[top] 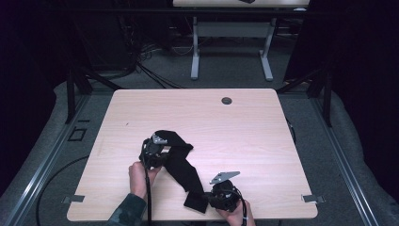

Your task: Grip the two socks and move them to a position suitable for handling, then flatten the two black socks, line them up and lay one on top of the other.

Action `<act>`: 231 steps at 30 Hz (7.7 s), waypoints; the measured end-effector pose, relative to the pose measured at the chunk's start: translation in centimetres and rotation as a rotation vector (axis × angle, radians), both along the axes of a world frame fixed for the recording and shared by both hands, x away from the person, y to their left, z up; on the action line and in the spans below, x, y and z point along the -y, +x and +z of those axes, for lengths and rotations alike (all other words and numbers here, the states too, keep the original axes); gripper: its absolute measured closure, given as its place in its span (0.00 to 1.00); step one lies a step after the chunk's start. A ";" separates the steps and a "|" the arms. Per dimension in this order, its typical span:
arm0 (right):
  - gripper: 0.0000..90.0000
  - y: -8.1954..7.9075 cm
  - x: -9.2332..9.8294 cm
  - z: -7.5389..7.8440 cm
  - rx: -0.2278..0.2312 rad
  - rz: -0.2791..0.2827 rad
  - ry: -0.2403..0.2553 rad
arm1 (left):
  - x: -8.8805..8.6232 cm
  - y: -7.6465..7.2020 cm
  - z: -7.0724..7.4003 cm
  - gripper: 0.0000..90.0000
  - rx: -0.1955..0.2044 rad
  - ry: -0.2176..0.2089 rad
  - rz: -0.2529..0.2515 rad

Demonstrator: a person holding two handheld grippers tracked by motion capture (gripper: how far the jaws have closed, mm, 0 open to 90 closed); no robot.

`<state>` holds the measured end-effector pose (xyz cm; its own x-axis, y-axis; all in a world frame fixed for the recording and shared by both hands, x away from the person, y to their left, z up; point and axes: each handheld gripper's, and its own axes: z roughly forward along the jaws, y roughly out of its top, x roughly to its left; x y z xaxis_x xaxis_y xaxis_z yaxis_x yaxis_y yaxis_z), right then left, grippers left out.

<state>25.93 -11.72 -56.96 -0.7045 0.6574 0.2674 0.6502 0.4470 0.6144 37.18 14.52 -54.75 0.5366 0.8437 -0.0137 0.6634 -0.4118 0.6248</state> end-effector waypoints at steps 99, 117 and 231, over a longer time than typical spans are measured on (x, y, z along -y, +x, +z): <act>0.67 4.2 9.7 0.4 0.170 -0.110 -0.134 | -1.7 -8.1 -1.4 0.65 -0.082 -0.152 -0.099; 0.14 5.4 16.0 -1.4 0.203 -0.345 -0.122 | -1.4 -1.9 2.0 0.31 0.002 -0.130 -0.102; 0.17 5.5 16.5 -1.8 0.257 -0.393 -0.139 | 9.8 5.0 1.5 0.84 -0.061 -0.130 -0.131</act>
<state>31.44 -28.21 -58.79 -0.4272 0.9041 0.0085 0.6213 0.2868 0.7292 42.22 4.74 -53.28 0.6368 0.7556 -0.1539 0.6477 -0.4158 0.6384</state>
